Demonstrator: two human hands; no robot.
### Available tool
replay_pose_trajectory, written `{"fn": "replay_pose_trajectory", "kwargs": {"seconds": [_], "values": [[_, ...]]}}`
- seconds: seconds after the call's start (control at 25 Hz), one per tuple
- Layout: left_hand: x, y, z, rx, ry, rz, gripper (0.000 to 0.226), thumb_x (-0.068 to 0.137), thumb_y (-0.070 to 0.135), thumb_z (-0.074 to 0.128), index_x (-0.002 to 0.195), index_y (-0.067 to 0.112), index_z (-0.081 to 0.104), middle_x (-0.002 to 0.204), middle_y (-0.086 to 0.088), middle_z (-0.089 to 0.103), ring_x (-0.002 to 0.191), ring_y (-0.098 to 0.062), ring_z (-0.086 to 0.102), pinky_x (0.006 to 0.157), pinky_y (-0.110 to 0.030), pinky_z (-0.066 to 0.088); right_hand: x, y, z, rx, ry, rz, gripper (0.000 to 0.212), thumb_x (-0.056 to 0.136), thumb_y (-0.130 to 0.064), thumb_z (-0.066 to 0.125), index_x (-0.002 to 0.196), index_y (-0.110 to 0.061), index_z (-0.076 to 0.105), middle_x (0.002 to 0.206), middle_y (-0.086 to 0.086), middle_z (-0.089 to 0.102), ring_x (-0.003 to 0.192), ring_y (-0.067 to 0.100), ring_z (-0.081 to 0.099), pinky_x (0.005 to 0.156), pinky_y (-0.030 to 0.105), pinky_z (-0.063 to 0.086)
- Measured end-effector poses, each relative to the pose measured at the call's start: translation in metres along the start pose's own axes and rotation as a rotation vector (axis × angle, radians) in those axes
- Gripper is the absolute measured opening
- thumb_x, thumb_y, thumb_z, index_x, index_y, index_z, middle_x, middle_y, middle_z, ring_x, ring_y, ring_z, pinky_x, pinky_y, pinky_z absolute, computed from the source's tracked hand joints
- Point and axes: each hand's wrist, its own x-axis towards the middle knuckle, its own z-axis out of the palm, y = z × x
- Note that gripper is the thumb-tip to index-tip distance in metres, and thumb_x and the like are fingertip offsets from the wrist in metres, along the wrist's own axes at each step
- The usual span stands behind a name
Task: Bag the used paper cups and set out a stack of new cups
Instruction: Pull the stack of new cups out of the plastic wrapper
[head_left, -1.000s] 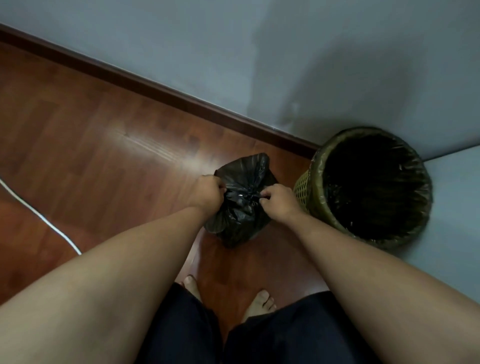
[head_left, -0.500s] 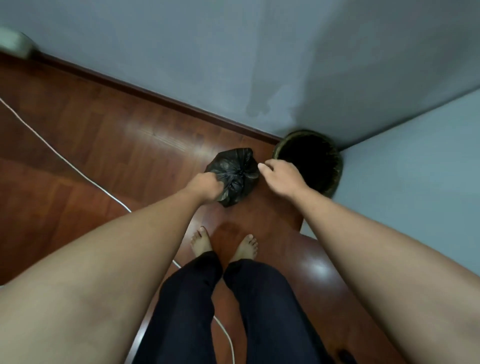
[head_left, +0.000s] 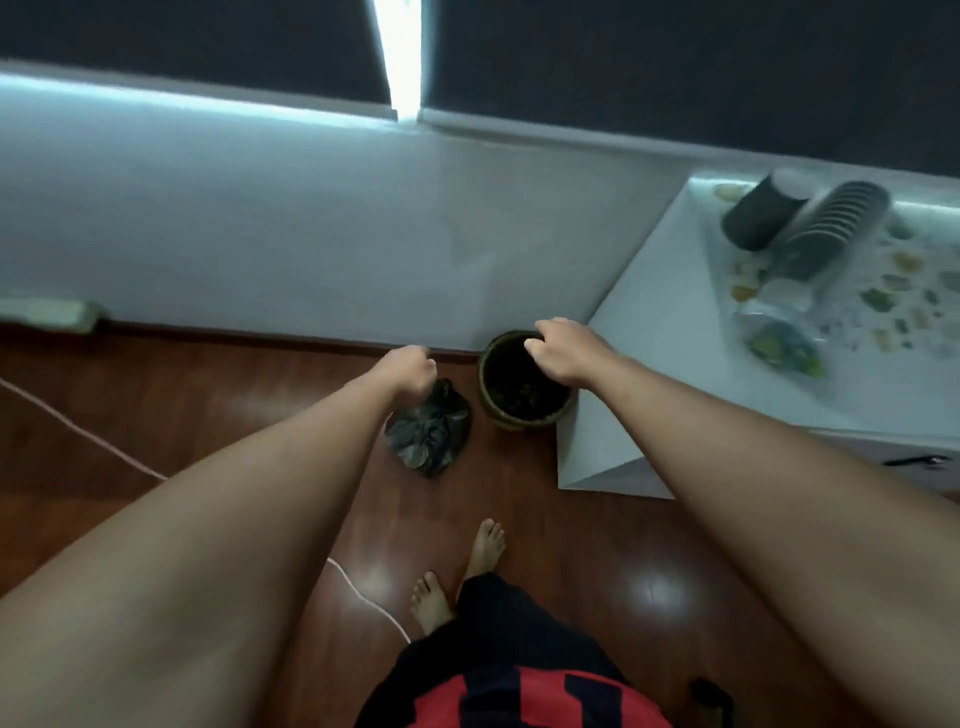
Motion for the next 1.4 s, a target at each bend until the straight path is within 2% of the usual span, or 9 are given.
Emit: {"fn": "replay_pose_trajectory", "kwargs": {"seconds": [0.16, 0.4, 0.56, 0.8, 1.0, 1.08, 1.16, 1.28, 1.4], "values": [[-0.026, 0.061, -0.025, 0.114, 0.045, 0.097, 0.034, 0.104, 0.008, 0.033, 0.115, -0.012, 0.058, 0.127, -0.028, 0.058, 0.118, -0.039, 0.053, 0.09, -0.034, 0.041, -0.068, 0.051, -0.049, 0.001, 0.151, 0.073, 0.034, 0.095, -0.032, 0.035, 0.114, -0.01, 0.053, 0.132, 0.011, 0.052, 0.123, 0.033, 0.048, 0.091, 0.038, 0.04], [-0.033, 0.209, -0.016, 0.177, 0.051, 0.376, 0.034, 0.104, 0.023, 0.029, 0.101, 0.001, 0.054, 0.128, -0.024, 0.057, 0.105, -0.034, 0.051, 0.086, -0.034, 0.038, -0.159, 0.166, -0.107, 0.034, 0.315, 0.267, 0.037, 0.096, -0.029, 0.033, 0.12, -0.008, 0.052, 0.137, 0.011, 0.05, 0.12, 0.031, 0.048, 0.083, 0.035, 0.036], [-0.038, 0.32, 0.025, 0.206, 0.1, 0.501, 0.043, 0.104, 0.031, 0.03, 0.113, 0.0, 0.059, 0.128, -0.023, 0.058, 0.113, -0.038, 0.053, 0.084, -0.034, 0.036, -0.198, 0.247, -0.128, 0.13, 0.365, 0.391, 0.052, 0.099, -0.034, 0.033, 0.146, -0.012, 0.039, 0.154, 0.01, 0.038, 0.136, 0.031, 0.04, 0.1, 0.04, 0.037], [-0.005, 0.414, 0.089, 0.185, 0.175, 0.418, 0.055, 0.104, 0.042, 0.027, 0.129, 0.001, 0.054, 0.129, -0.021, 0.058, 0.113, -0.036, 0.056, 0.087, -0.037, 0.042, -0.167, 0.34, -0.13, 0.343, 0.37, 0.385, 0.06, 0.1, -0.036, 0.041, 0.152, -0.007, 0.032, 0.158, 0.013, 0.032, 0.142, 0.032, 0.035, 0.109, 0.04, 0.034], [0.042, 0.445, 0.111, -0.071, 0.233, 0.131, 0.058, 0.089, 0.056, 0.052, 0.117, 0.007, 0.062, 0.106, -0.01, 0.065, 0.092, -0.028, 0.06, 0.076, -0.034, 0.044, -0.105, 0.386, -0.139, 0.512, 0.3, 0.292, 0.056, 0.099, -0.037, 0.044, 0.147, -0.009, 0.04, 0.151, 0.012, 0.044, 0.137, 0.032, 0.042, 0.103, 0.039, 0.038], [0.046, 0.457, 0.113, -0.26, 0.167, 0.048, 0.057, 0.077, 0.053, 0.069, 0.109, 0.006, 0.067, 0.098, -0.007, 0.066, 0.086, -0.026, 0.062, 0.072, -0.032, 0.047, -0.085, 0.387, -0.138, 0.643, 0.294, 0.303, 0.043, 0.093, -0.044, 0.045, 0.119, -0.013, 0.061, 0.126, 0.014, 0.06, 0.121, 0.035, 0.054, 0.089, 0.039, 0.044], [0.043, 0.471, 0.12, -0.474, 0.098, 0.017, 0.06, 0.063, 0.051, 0.078, 0.1, 0.005, 0.07, 0.093, -0.012, 0.071, 0.082, -0.027, 0.067, 0.073, -0.036, 0.054, -0.07, 0.39, -0.142, 0.843, 0.294, 0.318, 0.045, 0.085, -0.057, 0.045, 0.09, -0.015, 0.062, 0.101, 0.01, 0.065, 0.101, 0.032, 0.061, 0.082, 0.038, 0.047], [0.05, 0.491, 0.142, -0.635, 0.022, 0.116, 0.04, 0.068, 0.035, 0.08, 0.094, 0.004, 0.074, 0.09, -0.019, 0.075, 0.072, -0.027, 0.067, 0.067, -0.038, 0.057, -0.059, 0.408, -0.15, 1.144, 0.196, 0.376, 0.07, 0.078, -0.07, 0.052, 0.116, -0.012, 0.064, 0.114, 0.006, 0.066, 0.104, 0.027, 0.062, 0.095, 0.042, 0.049], [0.053, 0.509, 0.158, -0.886, -0.045, 0.16, 0.02, 0.082, 0.018, 0.069, 0.095, 0.004, 0.074, 0.079, -0.015, 0.069, 0.065, -0.027, 0.062, 0.054, -0.03, 0.053, -0.062, 0.432, -0.16, 1.24, 0.13, 0.379, 0.08, 0.066, -0.069, 0.068, 0.124, -0.013, 0.063, 0.12, 0.002, 0.068, 0.106, 0.023, 0.063, 0.098, 0.041, 0.049]]}}
